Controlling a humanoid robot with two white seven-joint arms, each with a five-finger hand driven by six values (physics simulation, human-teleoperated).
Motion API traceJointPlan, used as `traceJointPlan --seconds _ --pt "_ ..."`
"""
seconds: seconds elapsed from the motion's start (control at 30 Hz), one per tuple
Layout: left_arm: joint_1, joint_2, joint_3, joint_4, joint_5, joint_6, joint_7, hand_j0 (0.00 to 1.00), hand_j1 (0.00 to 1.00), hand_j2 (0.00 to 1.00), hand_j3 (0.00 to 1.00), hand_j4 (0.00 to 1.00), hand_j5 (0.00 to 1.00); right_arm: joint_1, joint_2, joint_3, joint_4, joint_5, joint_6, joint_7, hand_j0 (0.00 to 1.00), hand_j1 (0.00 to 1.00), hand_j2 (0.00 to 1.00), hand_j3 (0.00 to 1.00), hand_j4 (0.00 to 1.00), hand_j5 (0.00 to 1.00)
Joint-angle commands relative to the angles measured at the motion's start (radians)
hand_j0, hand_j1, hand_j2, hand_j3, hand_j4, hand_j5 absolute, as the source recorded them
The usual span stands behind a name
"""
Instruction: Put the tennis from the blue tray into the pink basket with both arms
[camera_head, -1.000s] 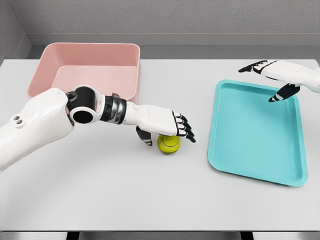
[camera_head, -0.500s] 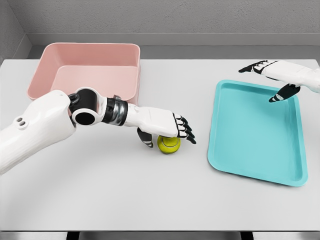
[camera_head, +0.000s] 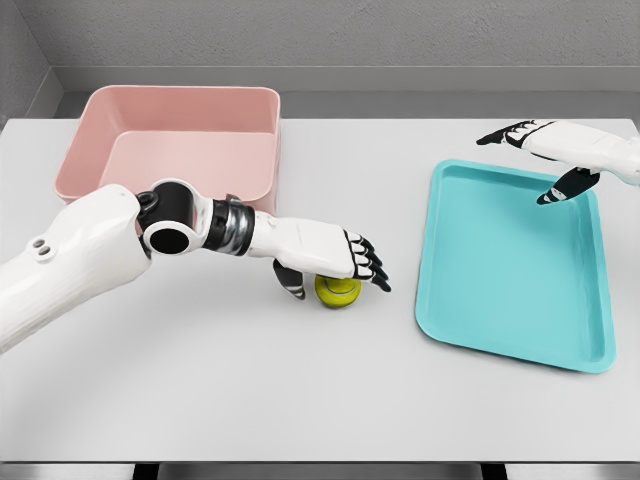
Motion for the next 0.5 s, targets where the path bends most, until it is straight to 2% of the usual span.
traceJointPlan --seconds 0.0,0.47 --pt "0.000 0.000 0.001 0.000 0.006 0.002 0.000 1.00 1.00 1.00 1.00 1.00 1.00 0.000 -0.001 -0.001 0.000 -0.006 0.003 0.000 1.00 1.00 1.00 1.00 1.00 1.00" --pt "0.014 0.004 0.002 0.003 0.004 0.002 0.000 1.00 1.00 1.00 1.00 1.00 1.00 -0.002 -0.002 -0.001 0.000 -0.006 0.003 0.000 1.00 1.00 1.00 1.00 1.00 1.00"
